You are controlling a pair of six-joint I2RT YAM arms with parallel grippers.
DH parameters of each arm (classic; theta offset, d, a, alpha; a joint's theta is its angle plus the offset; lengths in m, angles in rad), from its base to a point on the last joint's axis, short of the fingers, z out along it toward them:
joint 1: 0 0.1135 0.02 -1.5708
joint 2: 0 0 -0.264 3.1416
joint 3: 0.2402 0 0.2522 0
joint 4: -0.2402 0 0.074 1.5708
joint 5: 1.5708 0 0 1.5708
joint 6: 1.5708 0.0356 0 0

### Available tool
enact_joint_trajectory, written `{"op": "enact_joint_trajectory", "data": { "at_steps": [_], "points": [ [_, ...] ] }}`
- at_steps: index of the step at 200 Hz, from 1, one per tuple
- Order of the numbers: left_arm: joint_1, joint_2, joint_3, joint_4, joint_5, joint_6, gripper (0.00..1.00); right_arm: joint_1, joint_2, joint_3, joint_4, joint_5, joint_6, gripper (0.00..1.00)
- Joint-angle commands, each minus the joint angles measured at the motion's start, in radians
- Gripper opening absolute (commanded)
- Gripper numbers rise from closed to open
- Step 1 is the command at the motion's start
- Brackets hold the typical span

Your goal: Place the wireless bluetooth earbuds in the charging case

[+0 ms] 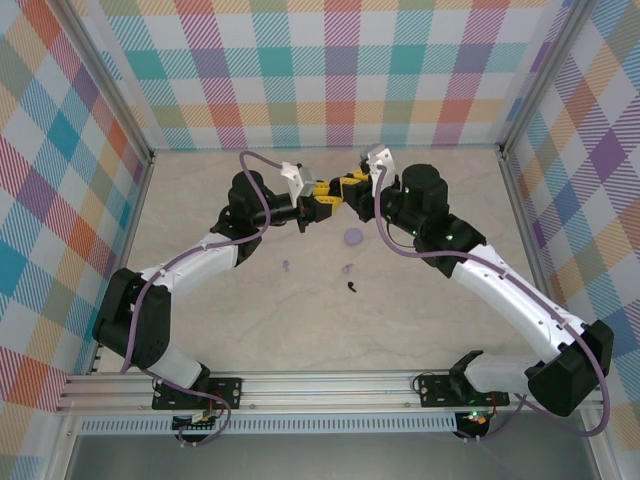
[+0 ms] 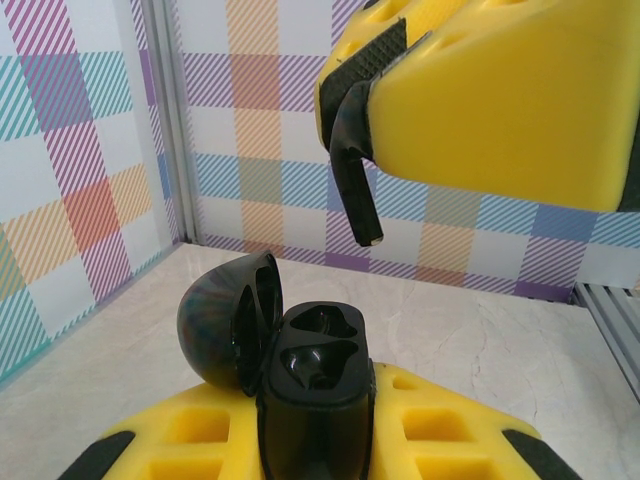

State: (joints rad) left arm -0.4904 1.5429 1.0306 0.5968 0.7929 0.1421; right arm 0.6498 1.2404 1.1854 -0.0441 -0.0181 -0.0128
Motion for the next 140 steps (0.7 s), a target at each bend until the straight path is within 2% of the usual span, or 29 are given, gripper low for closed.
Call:
{"op": "enact_joint_trajectory", "data": {
  "at_steps": [1, 140],
  "points": [
    [-0.010, -0.032, 0.012, 0.009, 0.021, -0.019, 0.16, 0.007, -0.007, 0.005, 0.025, 0.003, -0.006, 0.21],
    [-0.010, -0.030, 0.030, 0.019, 0.015, -0.090, 0.16, 0.007, 0.014, 0.013, 0.013, -0.002, 0.008, 0.21]
  ]
}}
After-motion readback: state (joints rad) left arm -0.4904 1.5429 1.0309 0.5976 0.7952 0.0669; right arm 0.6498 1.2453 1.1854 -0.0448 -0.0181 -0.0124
